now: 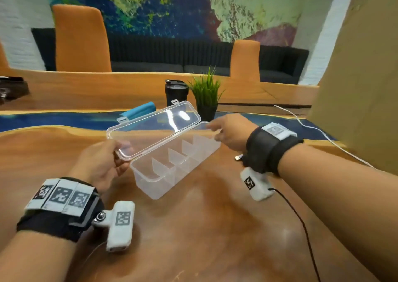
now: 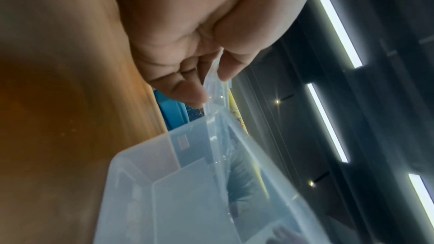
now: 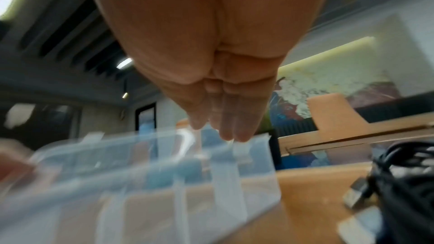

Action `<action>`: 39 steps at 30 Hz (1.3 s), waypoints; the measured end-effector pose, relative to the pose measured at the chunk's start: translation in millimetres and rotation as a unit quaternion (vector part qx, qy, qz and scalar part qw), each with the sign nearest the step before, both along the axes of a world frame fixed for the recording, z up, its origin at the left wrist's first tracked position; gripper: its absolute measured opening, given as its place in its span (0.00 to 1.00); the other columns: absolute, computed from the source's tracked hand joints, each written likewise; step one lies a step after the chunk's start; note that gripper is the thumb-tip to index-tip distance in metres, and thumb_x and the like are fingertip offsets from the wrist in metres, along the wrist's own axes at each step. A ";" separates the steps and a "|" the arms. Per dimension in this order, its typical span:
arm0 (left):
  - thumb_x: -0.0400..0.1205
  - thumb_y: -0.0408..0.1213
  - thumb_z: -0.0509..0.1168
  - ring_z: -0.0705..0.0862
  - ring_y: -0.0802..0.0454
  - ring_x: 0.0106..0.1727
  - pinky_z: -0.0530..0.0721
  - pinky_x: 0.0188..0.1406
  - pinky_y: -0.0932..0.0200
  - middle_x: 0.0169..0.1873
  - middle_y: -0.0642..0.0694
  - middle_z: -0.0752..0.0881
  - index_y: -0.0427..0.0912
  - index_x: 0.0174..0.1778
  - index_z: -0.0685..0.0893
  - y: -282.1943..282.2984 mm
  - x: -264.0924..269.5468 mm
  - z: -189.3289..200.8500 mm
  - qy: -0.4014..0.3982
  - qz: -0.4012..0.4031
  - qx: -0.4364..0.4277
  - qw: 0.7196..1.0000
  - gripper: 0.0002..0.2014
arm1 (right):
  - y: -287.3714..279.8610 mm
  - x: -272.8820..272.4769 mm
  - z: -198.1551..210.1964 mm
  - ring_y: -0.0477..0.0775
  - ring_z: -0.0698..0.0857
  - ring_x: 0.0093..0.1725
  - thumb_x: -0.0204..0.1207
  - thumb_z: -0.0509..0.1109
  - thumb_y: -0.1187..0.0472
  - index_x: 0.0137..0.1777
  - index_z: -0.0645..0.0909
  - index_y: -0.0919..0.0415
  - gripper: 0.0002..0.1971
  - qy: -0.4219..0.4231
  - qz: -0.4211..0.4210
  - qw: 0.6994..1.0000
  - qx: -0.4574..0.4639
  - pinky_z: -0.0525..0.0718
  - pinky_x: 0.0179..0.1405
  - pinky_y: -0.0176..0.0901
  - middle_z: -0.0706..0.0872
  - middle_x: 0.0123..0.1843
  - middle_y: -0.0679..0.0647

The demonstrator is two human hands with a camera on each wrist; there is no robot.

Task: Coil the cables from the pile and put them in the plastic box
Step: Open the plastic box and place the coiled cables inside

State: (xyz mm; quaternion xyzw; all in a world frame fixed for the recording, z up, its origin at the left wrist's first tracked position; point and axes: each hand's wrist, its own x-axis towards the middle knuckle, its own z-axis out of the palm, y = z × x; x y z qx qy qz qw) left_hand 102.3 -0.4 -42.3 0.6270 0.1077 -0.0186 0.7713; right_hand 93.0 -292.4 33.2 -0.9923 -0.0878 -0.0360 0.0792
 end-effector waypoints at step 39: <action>0.86 0.31 0.58 0.84 0.53 0.35 0.86 0.25 0.65 0.41 0.41 0.90 0.38 0.53 0.87 21.4 3.5 -8.9 -0.030 -0.040 0.045 0.998 0.12 | -14.6 59.1 1.5 0.61 0.90 0.40 0.78 0.69 0.61 0.50 0.88 0.62 0.08 -0.002 -0.093 0.977 0.193 0.92 0.40 0.58 0.90 0.45 0.64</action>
